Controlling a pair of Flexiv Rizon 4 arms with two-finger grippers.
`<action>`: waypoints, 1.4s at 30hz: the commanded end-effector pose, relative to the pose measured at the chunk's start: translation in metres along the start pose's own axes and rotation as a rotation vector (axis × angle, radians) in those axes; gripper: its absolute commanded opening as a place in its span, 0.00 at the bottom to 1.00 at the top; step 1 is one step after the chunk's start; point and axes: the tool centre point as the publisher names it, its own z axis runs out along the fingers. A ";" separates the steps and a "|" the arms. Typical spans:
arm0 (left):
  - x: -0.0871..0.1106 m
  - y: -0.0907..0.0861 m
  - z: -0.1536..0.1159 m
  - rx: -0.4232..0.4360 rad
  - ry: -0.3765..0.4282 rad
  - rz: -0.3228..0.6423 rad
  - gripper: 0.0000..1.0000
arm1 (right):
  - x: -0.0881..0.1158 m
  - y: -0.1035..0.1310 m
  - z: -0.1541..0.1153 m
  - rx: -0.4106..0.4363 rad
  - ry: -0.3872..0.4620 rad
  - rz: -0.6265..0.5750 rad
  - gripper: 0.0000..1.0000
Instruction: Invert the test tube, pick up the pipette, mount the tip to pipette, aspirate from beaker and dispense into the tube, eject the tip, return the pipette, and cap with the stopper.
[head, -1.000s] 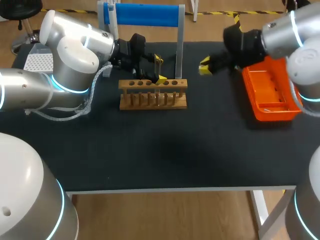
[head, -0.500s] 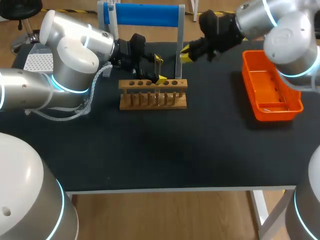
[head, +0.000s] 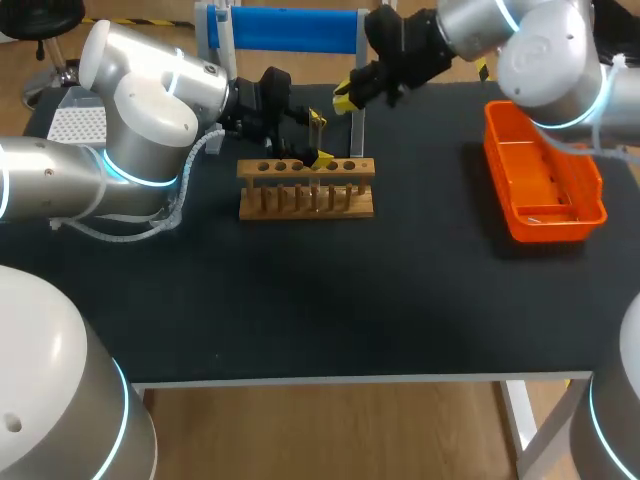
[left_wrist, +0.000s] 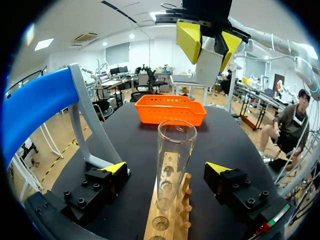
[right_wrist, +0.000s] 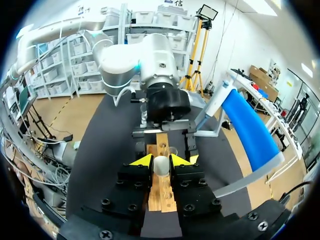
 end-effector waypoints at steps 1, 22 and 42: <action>0.000 0.000 0.000 -0.001 0.002 0.000 1.00 | -0.007 0.008 0.008 0.014 0.011 -0.003 0.00; 0.000 0.000 0.000 -0.010 0.002 0.003 1.00 | -0.011 0.014 0.014 0.023 0.015 -0.015 0.00; 0.003 -0.004 0.002 -0.061 0.008 0.047 1.00 | -0.014 0.011 0.014 0.030 0.008 -0.018 0.00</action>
